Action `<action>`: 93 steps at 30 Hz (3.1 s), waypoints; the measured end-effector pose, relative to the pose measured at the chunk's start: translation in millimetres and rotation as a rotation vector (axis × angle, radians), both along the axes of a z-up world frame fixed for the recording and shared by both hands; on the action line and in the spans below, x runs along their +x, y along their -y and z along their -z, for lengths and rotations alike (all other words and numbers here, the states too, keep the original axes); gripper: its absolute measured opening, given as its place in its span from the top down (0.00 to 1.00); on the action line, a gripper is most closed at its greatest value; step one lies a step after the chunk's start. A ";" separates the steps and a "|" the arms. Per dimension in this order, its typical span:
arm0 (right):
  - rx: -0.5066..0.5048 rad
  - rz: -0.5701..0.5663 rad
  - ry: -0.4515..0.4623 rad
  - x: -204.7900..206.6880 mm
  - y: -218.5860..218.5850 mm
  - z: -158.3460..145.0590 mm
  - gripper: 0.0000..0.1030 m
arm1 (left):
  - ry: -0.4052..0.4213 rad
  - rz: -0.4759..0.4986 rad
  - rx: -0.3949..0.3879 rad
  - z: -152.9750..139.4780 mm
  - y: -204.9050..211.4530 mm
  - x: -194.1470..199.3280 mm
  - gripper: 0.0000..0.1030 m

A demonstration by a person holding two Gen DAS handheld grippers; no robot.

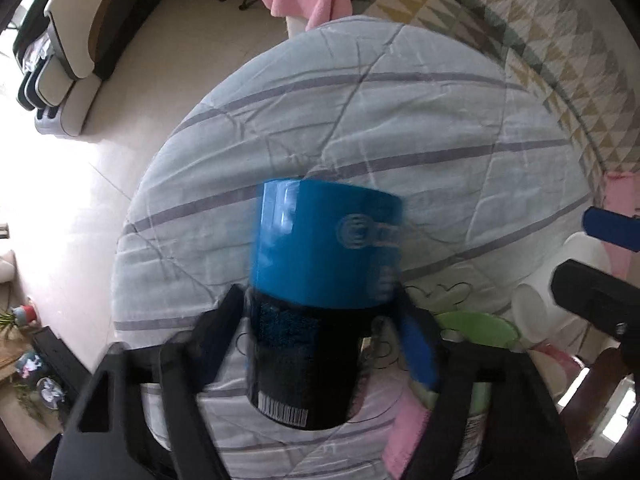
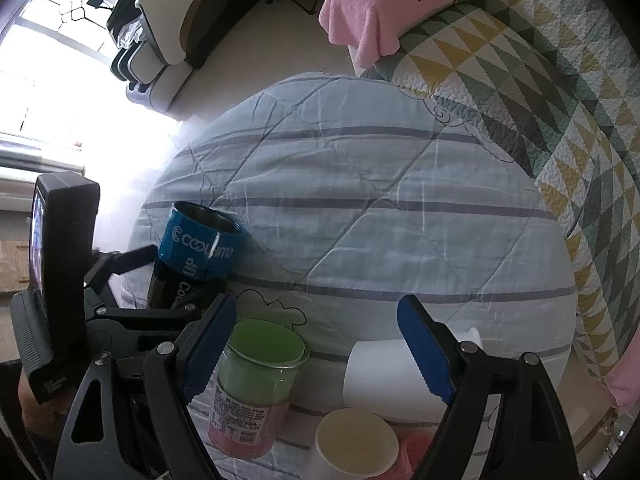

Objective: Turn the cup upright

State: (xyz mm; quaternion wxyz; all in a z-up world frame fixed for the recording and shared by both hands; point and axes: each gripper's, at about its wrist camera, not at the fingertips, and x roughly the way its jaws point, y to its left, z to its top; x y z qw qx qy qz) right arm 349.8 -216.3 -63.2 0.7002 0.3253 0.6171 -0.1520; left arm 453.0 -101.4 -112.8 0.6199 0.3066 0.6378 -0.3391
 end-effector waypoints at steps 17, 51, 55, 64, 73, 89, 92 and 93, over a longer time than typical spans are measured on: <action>0.008 -0.129 -0.002 8.9 -37.1 -1.1 0.18 | 0.064 -0.207 -0.044 -43.6 -73.7 -24.6 0.33; -0.085 -0.915 0.107 -87.2 -182.2 -47.6 0.18 | 0.128 -0.963 -0.138 -84.1 -197.8 -250.5 0.33; -0.125 -0.880 0.088 -94.3 -171.2 -39.7 0.18 | 0.141 -0.957 -0.162 -72.5 -194.0 -249.1 0.33; -0.146 -0.785 0.064 -93.9 -142.6 -23.4 0.18 | 0.137 -0.907 -0.134 -47.4 -175.1 -232.8 0.33; -0.125 -0.777 0.052 -95.9 -137.3 -17.4 0.18 | 0.129 -0.905 -0.161 -55.9 -167.3 -234.5 0.19; -0.084 -0.793 0.121 -105.9 -118.1 -59.2 0.18 | 0.246 -0.882 -0.100 -112.1 -144.6 -251.2 0.11; -0.056 -0.774 0.139 -105.5 -106.0 -68.1 0.18 | 0.299 -0.852 -0.055 -125.2 -133.7 -250.4 0.11; -0.047 -0.765 0.144 -104.9 -101.5 -70.2 0.18 | 0.315 -0.841 -0.045 -129.3 -129.8 -249.2 0.11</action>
